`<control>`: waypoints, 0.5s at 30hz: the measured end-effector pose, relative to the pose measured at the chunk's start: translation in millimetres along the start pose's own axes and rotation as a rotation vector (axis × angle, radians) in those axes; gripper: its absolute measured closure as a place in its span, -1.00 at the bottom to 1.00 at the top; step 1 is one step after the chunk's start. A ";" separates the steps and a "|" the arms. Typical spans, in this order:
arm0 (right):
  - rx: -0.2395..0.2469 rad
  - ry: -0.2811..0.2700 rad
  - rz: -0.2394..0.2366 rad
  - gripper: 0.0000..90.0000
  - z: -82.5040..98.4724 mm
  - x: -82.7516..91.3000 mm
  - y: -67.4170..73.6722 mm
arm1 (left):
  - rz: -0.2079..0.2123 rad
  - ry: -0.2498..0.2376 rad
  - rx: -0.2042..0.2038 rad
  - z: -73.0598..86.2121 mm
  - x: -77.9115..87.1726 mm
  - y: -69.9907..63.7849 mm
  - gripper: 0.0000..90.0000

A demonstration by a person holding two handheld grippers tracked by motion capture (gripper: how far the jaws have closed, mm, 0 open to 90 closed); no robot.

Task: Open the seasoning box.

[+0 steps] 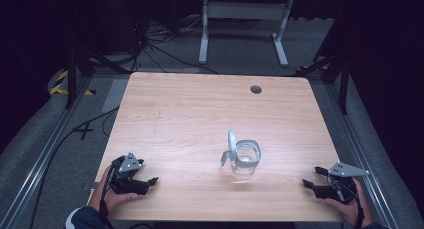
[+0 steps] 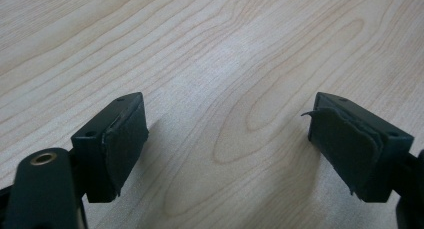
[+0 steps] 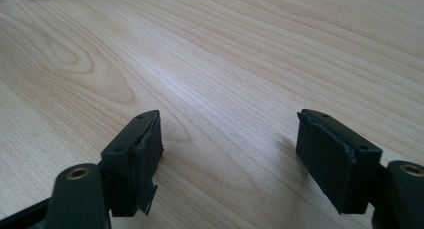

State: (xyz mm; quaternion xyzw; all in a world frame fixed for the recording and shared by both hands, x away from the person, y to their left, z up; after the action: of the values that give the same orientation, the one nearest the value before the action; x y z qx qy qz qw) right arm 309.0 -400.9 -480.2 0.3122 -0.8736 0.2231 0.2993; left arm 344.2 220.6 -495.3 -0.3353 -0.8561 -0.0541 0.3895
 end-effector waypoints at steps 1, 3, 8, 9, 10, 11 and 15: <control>0.000 0.000 0.001 -0.42 0.0 0.0 0.1 | 0.001 0.000 0.003 0.1 0.0 -0.2 -0.65; 0.001 0.000 0.000 -0.42 0.2 0.1 -0.1 | 0.000 0.001 0.003 0.1 0.0 -0.2 -0.65; -0.001 -0.003 -0.003 -0.42 0.3 -0.1 -0.5 | -0.003 -0.002 0.009 0.4 0.0 -0.7 -0.65; 0.000 -0.002 -0.003 -0.42 0.4 -0.1 -0.5 | -0.004 -0.002 0.008 0.3 0.0 -0.6 -0.65; -0.001 -0.002 -0.003 -0.42 0.4 -0.1 -0.5 | -0.004 -0.002 0.008 0.4 0.1 -0.7 -0.65; -0.001 -0.003 -0.003 -0.42 0.3 -0.1 -0.4 | -0.005 -0.003 0.011 0.4 0.0 -1.0 -0.65; 0.000 -0.002 -0.003 -0.42 0.4 -0.1 -0.5 | -0.006 -0.004 0.011 0.4 0.0 -1.0 -0.65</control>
State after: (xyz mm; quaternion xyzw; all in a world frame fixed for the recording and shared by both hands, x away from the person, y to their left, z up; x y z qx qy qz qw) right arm 309.3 -401.4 -480.5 0.3135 -0.8735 0.2224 0.2987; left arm 343.4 220.0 -495.4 -0.3305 -0.8581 -0.0499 0.3897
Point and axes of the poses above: each handheld gripper's, and its own axes: x roughly backward along the jaws, z roughly out of its underside, y roughly to its left, the point moved 2 cm from there along -x, roughly forward along the jaws, and after that the axes turned 13 degrees about x, right-handed, at the moved point
